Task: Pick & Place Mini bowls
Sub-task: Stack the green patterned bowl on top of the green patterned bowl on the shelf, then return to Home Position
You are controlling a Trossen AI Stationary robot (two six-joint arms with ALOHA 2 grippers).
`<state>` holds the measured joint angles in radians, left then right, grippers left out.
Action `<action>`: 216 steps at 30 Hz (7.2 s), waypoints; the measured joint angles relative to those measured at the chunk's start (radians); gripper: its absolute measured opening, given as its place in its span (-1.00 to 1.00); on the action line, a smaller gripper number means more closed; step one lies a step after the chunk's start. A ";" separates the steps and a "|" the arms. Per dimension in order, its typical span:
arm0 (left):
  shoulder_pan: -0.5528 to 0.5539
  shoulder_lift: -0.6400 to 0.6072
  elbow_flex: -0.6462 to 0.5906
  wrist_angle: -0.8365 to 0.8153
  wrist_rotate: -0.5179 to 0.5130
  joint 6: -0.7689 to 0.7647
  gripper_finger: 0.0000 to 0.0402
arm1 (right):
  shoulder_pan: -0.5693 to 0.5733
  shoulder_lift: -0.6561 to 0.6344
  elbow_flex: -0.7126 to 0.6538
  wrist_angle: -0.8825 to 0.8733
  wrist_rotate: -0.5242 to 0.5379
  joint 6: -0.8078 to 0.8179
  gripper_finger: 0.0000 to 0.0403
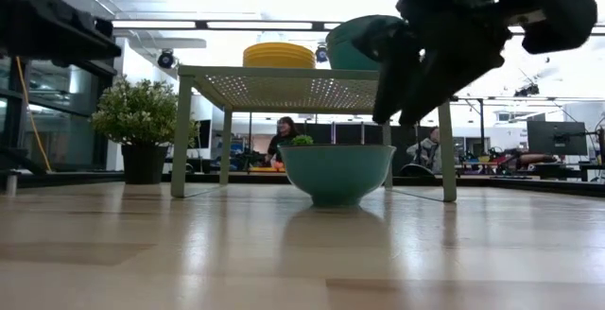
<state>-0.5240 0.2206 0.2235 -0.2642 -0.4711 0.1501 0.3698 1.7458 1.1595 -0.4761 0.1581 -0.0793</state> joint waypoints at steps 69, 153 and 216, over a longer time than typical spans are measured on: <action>0.000 -0.210 -0.126 0.031 0.155 0.089 -0.48 | 0.019 0.130 0.008 0.027 0.181 -0.124 -0.97; 0.000 -0.210 -0.127 0.031 0.156 0.089 -0.48 | -0.344 0.130 1.037 -1.095 0.058 0.095 -1.00; 0.000 -0.210 -0.127 0.031 0.156 0.089 -0.48 | -0.244 -0.199 0.855 -0.910 -0.004 0.112 -0.97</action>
<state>-0.5236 0.0105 0.0967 -0.2336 -0.3149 0.2389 0.1256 1.5470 2.0148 -1.3865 0.1545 0.0330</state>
